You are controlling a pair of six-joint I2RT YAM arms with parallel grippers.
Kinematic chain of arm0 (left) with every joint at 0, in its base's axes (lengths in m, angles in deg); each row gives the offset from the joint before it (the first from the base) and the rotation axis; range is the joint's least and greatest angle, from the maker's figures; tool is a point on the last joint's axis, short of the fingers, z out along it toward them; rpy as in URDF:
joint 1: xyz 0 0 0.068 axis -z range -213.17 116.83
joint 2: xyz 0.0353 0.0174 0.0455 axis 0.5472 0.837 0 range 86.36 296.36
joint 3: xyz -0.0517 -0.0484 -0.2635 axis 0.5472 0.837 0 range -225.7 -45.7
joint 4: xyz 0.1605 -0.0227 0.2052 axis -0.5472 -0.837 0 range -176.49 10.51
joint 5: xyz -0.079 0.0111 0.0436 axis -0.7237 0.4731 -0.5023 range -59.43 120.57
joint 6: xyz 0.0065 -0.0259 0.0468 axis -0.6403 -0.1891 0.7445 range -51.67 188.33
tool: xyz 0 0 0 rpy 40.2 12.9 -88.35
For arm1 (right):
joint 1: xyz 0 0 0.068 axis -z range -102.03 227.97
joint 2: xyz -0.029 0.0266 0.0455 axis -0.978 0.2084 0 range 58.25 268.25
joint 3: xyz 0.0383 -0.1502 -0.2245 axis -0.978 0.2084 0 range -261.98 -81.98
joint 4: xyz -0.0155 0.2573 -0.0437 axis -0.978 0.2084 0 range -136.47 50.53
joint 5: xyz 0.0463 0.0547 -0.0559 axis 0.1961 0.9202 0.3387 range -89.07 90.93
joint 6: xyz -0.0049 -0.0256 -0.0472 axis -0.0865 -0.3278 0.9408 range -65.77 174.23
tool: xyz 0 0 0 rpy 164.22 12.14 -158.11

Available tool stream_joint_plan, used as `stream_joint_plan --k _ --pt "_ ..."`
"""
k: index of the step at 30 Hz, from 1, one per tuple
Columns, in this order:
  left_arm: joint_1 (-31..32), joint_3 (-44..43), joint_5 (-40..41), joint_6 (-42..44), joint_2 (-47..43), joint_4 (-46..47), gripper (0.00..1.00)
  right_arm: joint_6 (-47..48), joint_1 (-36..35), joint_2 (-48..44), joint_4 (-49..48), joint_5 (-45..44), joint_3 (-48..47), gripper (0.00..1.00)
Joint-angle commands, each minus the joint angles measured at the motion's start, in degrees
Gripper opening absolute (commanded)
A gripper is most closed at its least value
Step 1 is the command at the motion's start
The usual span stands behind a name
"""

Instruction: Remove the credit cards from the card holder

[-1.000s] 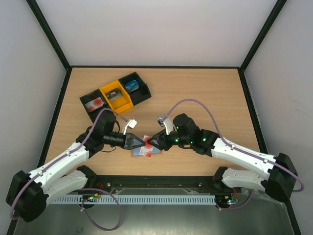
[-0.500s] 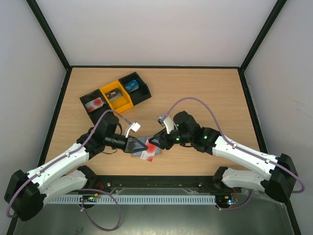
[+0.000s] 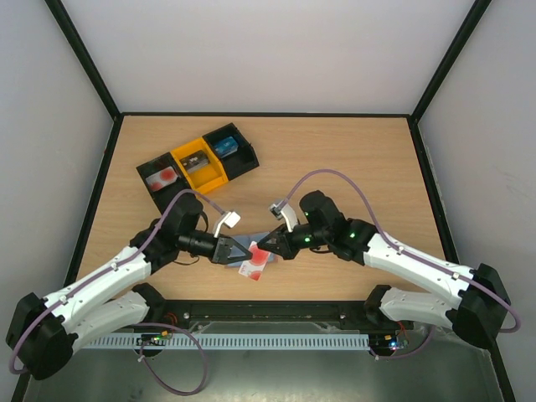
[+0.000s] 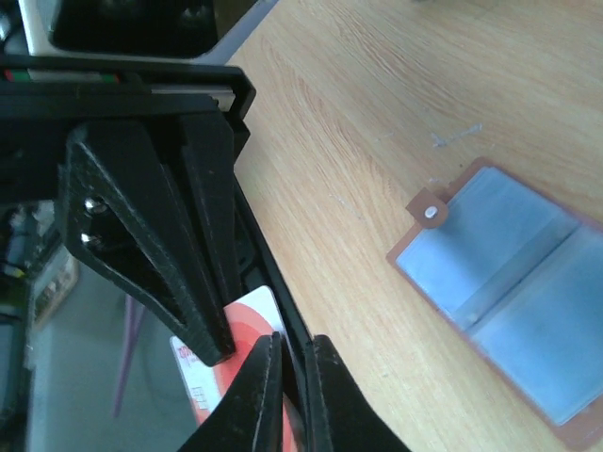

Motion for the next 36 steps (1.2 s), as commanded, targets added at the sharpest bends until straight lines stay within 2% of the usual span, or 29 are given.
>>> stream_joint_plan --k 1,5,7,8,9,11,14,19,26,36 --pt "0.1 -1.4 0.8 0.5 -1.1 1.4 0.04 -1.1 0.4 -1.3 -3.1 2.8 1.1 0.02" --pt "0.1 -2.3 3.7 -1.2 -1.9 1.9 0.16 -4.1 0.6 -1.9 -7.7 4.0 2.8 0.02" --pt "0.1 -2.9 5.5 -2.9 -2.3 2.7 0.34 -5.9 0.7 -1.8 -10.4 4.8 3.9 0.02" --pt "0.1 -3.1 7.7 -3.9 -2.7 3.0 0.49 -6.9 0.6 -1.6 -11.8 5.1 4.7 0.02" --pt "0.1 -3.3 9.5 -5.0 -3.1 3.3 0.59 -8.3 0.6 -1.5 -13.7 5.4 5.3 0.02" --pt "0.1 -2.7 11.9 -8.1 -4.1 5.6 0.68 -10.8 0.6 -1.0 -17.0 5.7 6.4 0.02" --pt "0.1 -1.0 15.1 -12.2 -6.5 9.6 0.74 -14.2 0.6 -0.7 -21.1 3.9 7.6 0.02" --pt "0.1 0.4 23.9 -16.8 -10.7 10.3 0.83 -22.8 0.8 -1.2 -28.9 -0.9 8.8 0.02" --pt "0.1 3.3 30.4 -22.9 -16.2 12.0 0.86 -32.5 0.8 -1.9 -37.4 -10.7 9.9 0.02" --pt "0.1 5.7 35.5 -28.5 -20.1 13.3 0.87 -40.4 0.8 -5.2 -41.4 -27.5 12.2 0.02"
